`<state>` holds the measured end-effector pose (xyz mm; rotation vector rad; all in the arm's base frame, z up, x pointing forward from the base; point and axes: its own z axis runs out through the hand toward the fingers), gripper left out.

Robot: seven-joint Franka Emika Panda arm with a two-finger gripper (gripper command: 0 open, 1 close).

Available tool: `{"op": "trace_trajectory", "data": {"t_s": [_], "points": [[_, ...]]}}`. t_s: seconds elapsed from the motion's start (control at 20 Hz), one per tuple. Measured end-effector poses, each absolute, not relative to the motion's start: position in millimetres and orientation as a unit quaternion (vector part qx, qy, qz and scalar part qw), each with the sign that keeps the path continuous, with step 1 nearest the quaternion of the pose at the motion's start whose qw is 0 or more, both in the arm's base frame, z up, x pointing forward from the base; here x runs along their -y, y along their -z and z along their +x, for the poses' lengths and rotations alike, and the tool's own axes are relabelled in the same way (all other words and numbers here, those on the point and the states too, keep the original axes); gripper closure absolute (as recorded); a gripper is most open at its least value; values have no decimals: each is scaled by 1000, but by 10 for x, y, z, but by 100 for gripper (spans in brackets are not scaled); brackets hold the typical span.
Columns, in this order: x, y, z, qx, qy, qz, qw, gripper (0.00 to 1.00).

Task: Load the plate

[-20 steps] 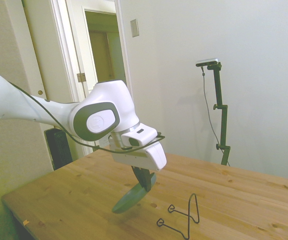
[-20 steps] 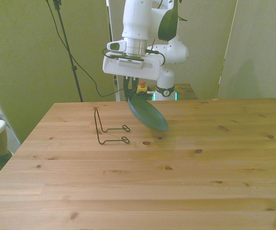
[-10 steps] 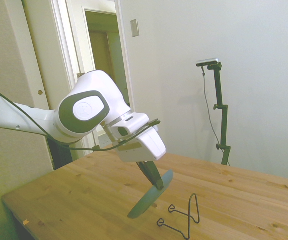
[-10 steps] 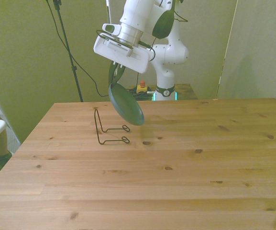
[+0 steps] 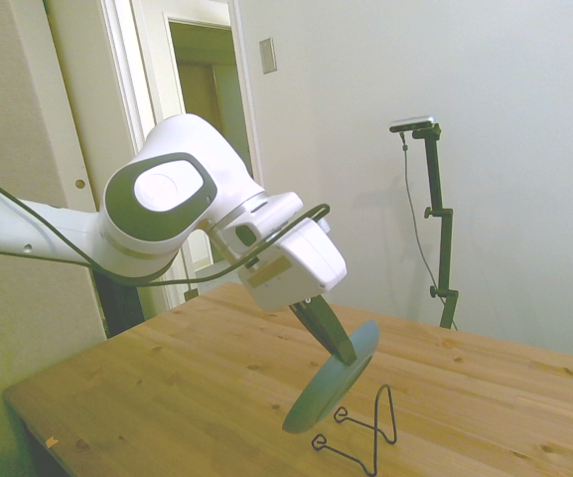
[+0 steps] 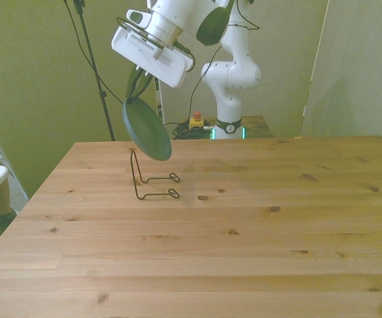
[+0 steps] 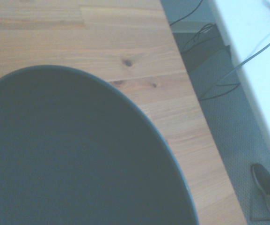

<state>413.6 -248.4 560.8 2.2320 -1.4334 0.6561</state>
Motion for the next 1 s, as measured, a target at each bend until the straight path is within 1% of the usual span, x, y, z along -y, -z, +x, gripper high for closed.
{"op": "trace_trajectory", "data": {"t_s": [0.2, 0.3, 0.5, 0.7, 1.0], "points": [[2558, -5730, 4232, 512, -239, 795, 222, 100], [2602, -5720, 4317, 512, -239, 791, 234, 100], [2585, -5577, 4527, 508, -236, 789, 252, 100], [2479, -5480, 4681, 502, -235, 792, 254, 100], [2369, -5419, 4747, 498, -233, 788, 275, 100]]}}
